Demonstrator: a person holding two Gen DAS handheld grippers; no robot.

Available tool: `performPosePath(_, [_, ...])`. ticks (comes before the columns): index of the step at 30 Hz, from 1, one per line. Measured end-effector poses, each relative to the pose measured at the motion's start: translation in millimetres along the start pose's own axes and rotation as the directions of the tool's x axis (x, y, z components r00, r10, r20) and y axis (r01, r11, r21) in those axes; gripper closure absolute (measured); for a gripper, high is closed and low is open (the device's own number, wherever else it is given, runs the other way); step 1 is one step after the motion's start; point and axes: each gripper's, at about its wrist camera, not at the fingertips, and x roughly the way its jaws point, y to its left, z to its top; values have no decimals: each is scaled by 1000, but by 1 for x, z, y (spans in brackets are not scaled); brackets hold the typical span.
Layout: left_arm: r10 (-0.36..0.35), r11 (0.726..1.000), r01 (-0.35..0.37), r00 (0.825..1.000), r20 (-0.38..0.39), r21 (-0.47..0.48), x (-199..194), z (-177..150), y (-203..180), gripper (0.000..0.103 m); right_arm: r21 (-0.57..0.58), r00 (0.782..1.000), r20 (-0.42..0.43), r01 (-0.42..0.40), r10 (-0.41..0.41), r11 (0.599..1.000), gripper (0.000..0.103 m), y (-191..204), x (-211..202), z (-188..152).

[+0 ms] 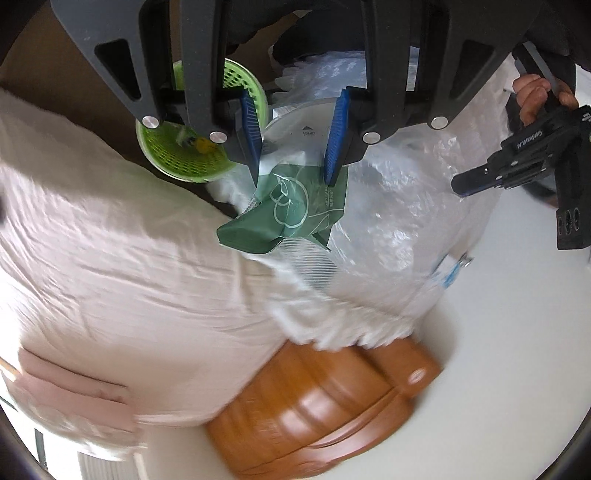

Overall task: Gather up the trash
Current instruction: 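Carry the clear bag and green bag to the green wastebasket and release both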

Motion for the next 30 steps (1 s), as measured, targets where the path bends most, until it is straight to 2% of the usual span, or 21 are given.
performPosePath(6, [-46,993,52,997,-67,104,36,10,-53,97,99,998,10,60,-61,993,70,-52,-18,-13])
performPosePath(10, [-59,989,73,992,-112,127,57,15,-68,97,125,997,1,82,-83,989,70,-71,-20,-16])
performPosePath(19, [-68,977,109,975,-214,184,103,14,-93,97,140,996,-24,86,-83,986,70,-85,-12,-21])
performPosePath(30, [-73,972,128,962,-263,199,127,10,-110,97,160,996,-26,94,-91,983,70,-95,-15,-23])
